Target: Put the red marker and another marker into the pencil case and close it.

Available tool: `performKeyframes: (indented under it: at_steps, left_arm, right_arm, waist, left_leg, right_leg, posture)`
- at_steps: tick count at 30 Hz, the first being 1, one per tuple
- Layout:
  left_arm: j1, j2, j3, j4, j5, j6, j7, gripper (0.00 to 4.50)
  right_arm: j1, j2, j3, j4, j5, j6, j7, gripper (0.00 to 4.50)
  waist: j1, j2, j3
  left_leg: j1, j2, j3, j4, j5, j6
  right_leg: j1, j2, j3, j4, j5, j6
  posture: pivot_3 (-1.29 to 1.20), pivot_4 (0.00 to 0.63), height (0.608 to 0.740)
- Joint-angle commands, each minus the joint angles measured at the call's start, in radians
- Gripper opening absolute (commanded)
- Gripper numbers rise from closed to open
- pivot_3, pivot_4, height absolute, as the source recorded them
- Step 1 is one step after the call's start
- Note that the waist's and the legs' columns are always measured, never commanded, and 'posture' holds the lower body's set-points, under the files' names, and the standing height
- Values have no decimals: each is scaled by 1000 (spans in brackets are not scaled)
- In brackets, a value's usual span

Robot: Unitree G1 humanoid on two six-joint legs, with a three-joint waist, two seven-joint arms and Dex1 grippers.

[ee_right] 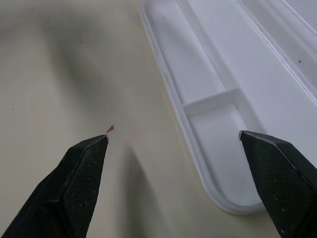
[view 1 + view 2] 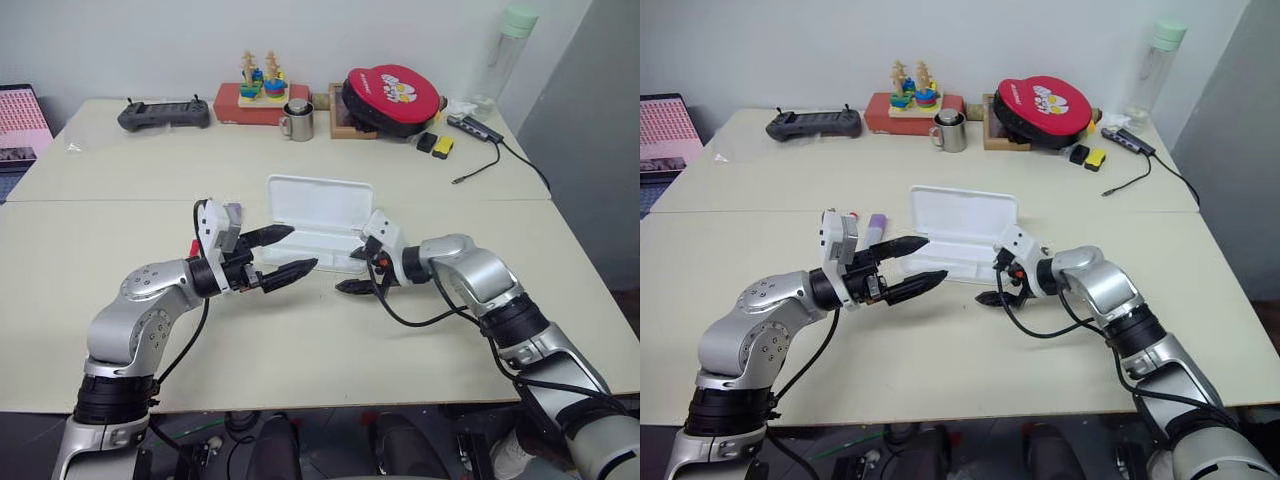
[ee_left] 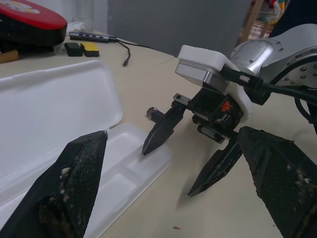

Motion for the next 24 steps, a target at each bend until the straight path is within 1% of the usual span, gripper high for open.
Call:
performKeyframes:
  at_steps: [1, 3, 4, 6, 9, 10, 11, 18, 19, 20, 21, 22, 24]
  left_arm:
    - [-14, 12, 22, -34, -8, -5, 17, 4500]
    - [-10, 15, 26, -36, -10, -3, 22, 4500]
    - [-9, 17, 28, -38, -12, -3, 24, 4500]
    - [-6, 19, 29, -42, -15, 2, 28, 4500]
    - [-4, 24, 30, -43, -15, 4, 29, 4500]
    - [-4, 27, 32, -41, -13, 4, 31, 4500]
    - [-4, 28, 32, -39, -11, 3, 33, 4500]
    - [-16, 26, 22, -29, -5, -1, 48, 4500]
    - [-16, 26, 21, -29, -5, -1, 48, 4500]
    - [-14, 29, 23, -30, -7, 0, 46, 4500]
    - [-13, 30, 25, -31, -9, 2, 45, 4500]
    - [-10, 33, 28, -32, -10, 2, 44, 4500]
    - [-6, 34, 30, -33, -11, 3, 43, 4500]
  right_arm:
    - [-38, 26, 17, 42, -36, -25, 31, 4454]
    - [-42, 38, 29, 63, -61, -32, 34, 4095]
    - [-42, 44, 30, 71, -68, -34, 36, 3993]
    - [-44, 52, 28, 90, -87, -48, 34, 3516]
    - [-46, 64, 18, 107, -101, -68, 34, 2937]
    - [-47, 66, 16, 113, -104, -71, 34, 2581]
    - [-48, 68, 14, 118, -107, -73, 34, 2420]
    - [-48, 74, 1, 129, -124, -95, 50, 852]
    - [-48, 75, 0, 131, -126, -96, 50, 687]
    - [-48, 75, -1, 133, -127, -100, 53, 347]
    - [-47, 76, -1, 133, -128, -103, 56, 119]
    - [-46, 77, -3, 133, -130, -107, 57, 22]
    - [-44, 80, -7, 134, -133, -112, 59, 22]
  waist:
    - [0, 0, 0]
    - [-1, 0, 0]
    - [-1, 0, 0]
    - [-1, 0, 0]
    - [-1, 0, 0]
    - [-1, 0, 0]
    - [-2, 0, 0]
    - [-3, 0, 0]
    - [-3, 0, 0]
    - [-3, 0, 0]
    - [-3, 0, 0]
    - [-3, 0, 0]
    - [-4, 0, 0]
  left_leg:
    - [0, 0, 0, 0, 0, 0]
    - [0, 0, 0, 0, 0, 0]
    - [0, 0, 0, 1, 0, 0]
    - [0, 0, 0, 1, 0, 0]
    - [0, 0, 0, 1, 0, 0]
    - [0, 0, 0, 1, 0, 0]
    - [0, 0, -1, 1, 0, 0]
    - [0, 0, 0, 1, 0, 0]
    - [0, 0, 0, 1, 0, 0]
    - [0, 0, 0, 0, 0, 0]
    - [0, 0, 0, 0, 0, 0]
    - [0, 0, 0, 0, 0, 0]
    - [0, 0, -1, 0, 0, 0]
  right_leg:
    - [0, 0, 0, 0, 0, 0]
    - [0, 0, 0, 0, 0, 1]
    - [0, 0, 0, 0, 0, 1]
    - [0, 0, 0, 0, 0, 1]
    - [0, 0, 0, 0, 0, 1]
    - [0, 0, 0, 0, 0, 1]
    - [0, 0, 0, 0, 0, 1]
    - [0, 0, 0, 0, 0, 1]
    - [0, 0, 0, 0, 0, 1]
    - [0, 0, 0, 0, 0, 1]
    - [0, 0, 0, 0, 0, 1]
    - [0, 0, 0, 0, 0, 1]
    - [0, 0, 0, 0, 0, 1]
  posture:
    - [0, 150, 740]
    - [0, 150, 740]
    - [0, 150, 740]
    - [0, 150, 740]
    - [0, 150, 740]
    - [0, 150, 740]
    - [0, 150, 740]
    - [0, 150, 740]
    - [0, 150, 740]
    - [0, 150, 740]
    - [0, 150, 740]
    - [0, 150, 740]
    - [0, 150, 740]
